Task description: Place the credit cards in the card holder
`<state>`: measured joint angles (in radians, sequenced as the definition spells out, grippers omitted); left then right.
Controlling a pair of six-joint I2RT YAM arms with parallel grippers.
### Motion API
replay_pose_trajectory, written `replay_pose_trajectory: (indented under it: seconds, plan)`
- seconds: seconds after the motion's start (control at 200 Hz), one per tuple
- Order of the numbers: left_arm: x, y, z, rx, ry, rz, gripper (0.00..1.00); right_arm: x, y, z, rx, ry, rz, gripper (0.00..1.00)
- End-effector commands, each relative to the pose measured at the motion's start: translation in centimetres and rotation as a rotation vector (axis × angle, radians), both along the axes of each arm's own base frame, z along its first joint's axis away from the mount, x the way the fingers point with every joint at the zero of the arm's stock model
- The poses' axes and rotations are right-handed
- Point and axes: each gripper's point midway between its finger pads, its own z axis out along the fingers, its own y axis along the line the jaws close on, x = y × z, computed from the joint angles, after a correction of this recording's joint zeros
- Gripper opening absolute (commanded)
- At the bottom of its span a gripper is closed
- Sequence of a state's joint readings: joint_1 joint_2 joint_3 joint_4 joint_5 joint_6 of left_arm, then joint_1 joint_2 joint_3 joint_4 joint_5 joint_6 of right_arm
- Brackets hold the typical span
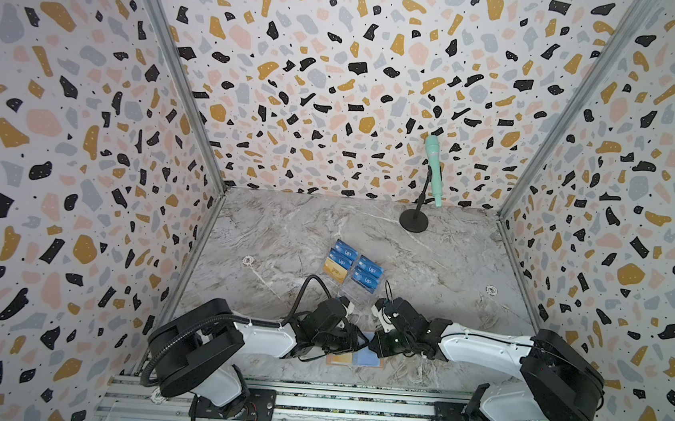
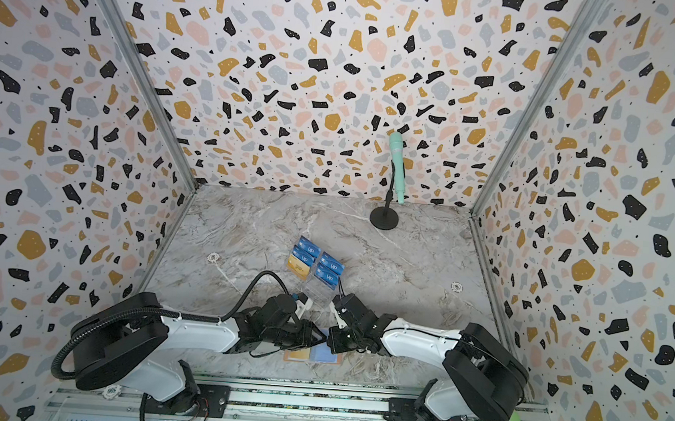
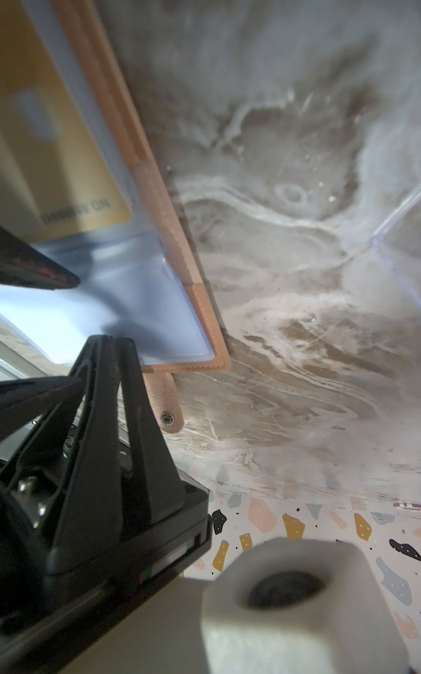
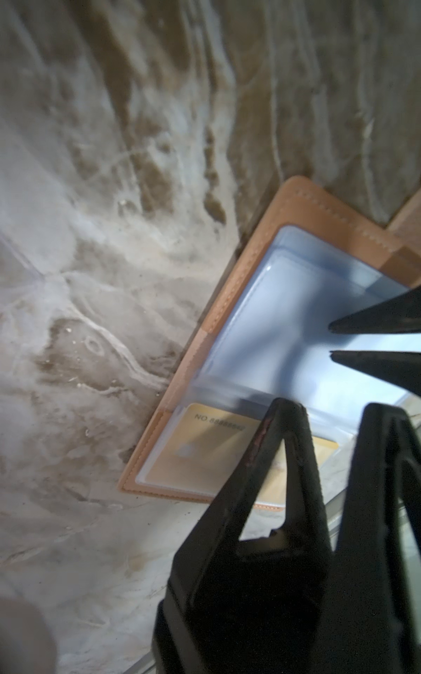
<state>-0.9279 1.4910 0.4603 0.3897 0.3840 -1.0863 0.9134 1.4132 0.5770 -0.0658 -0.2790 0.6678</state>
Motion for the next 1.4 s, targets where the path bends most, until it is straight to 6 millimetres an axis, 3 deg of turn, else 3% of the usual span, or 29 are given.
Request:
replay_pose_trajectory:
  seconds: [0.0, 0.636, 0.811, 1.246, 1.391]
  plan:
    - [-0.5, -0.6, 0.2, -0.023, -0.006, -0.028, 0.42, -0.3, -0.6, -0.8, -0.025, 0.018, -0.003, 0.13]
    - [-0.4, -0.5, -1.0, -0.005, 0.008, -0.023, 0.42, -0.4, -0.8, -0.7, -0.024, 0.015, -0.006, 0.12]
    - [-0.9, 0.4, -1.1, -0.015, 0.025, 0.008, 0.42, -0.1, -0.9, -0.2, -0.018, -0.005, -0.019, 0.12]
    - [-0.5, -1.0, -0.9, -0.105, 0.033, 0.01, 0.42, -0.3, -0.8, -0.6, -0.01, 0.013, -0.018, 0.11]
    - [-0.6, -0.9, -1.4, -0.101, 0.042, 0.018, 0.34, -0.1, -0.7, 0.0, 0.005, 0.006, -0.024, 0.11]
